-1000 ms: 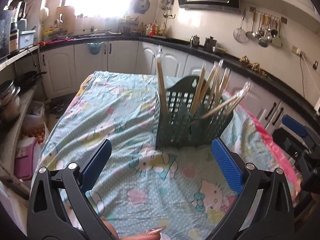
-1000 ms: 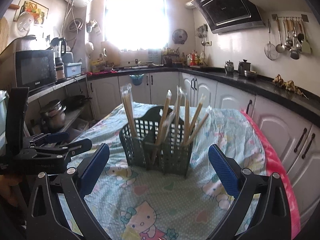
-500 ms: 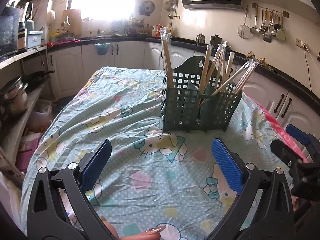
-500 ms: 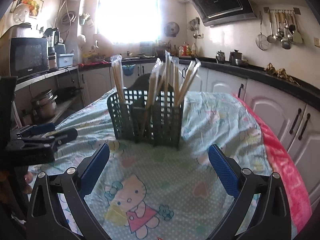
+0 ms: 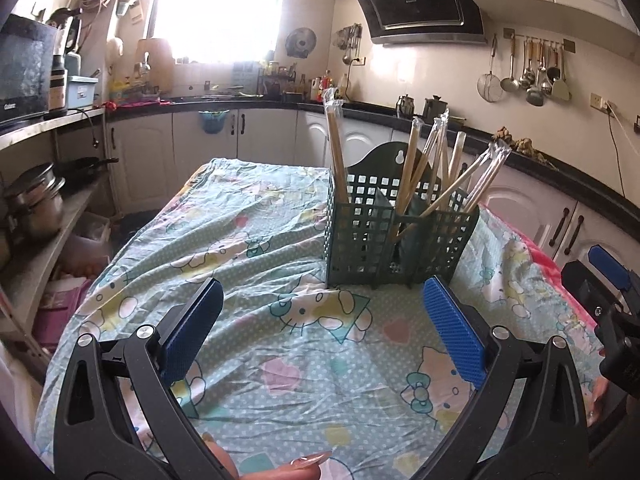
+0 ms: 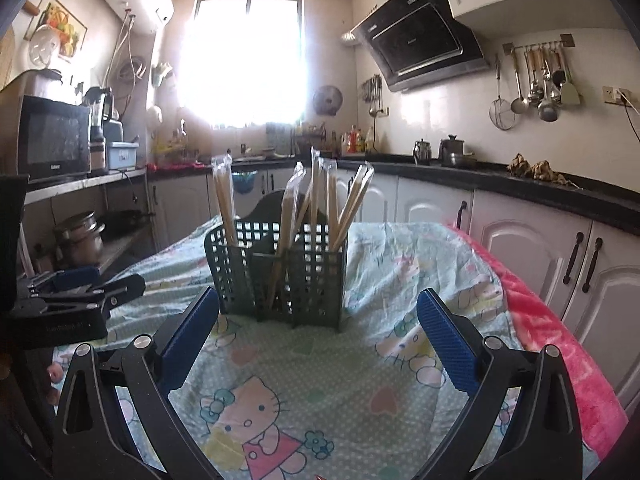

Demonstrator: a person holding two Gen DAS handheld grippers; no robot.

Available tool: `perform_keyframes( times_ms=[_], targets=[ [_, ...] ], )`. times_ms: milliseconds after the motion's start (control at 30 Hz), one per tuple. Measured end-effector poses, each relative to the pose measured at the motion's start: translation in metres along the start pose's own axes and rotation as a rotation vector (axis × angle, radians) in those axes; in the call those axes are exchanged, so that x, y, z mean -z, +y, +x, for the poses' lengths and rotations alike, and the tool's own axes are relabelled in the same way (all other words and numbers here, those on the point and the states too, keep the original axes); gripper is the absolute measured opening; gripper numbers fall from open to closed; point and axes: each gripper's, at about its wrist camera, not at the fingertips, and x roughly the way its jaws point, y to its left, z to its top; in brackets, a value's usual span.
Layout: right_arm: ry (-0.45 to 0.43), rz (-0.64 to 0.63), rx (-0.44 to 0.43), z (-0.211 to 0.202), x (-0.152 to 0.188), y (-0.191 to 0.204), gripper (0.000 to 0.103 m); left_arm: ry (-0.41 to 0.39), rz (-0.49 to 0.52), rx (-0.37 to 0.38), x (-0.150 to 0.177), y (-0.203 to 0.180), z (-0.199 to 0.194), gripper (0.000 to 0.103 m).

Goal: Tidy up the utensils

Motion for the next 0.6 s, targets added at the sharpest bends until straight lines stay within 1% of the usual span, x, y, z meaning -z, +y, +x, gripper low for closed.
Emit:
perform_keyframes(
  times_ms=[600],
  targets=[
    [-0.009,-0.004,-0.011,-0.0065,-0.0015,0.0056,0.097,-0.009,-0.007,0.003,-0.0011,-0.0022,-0.004,0.092]
  ],
)
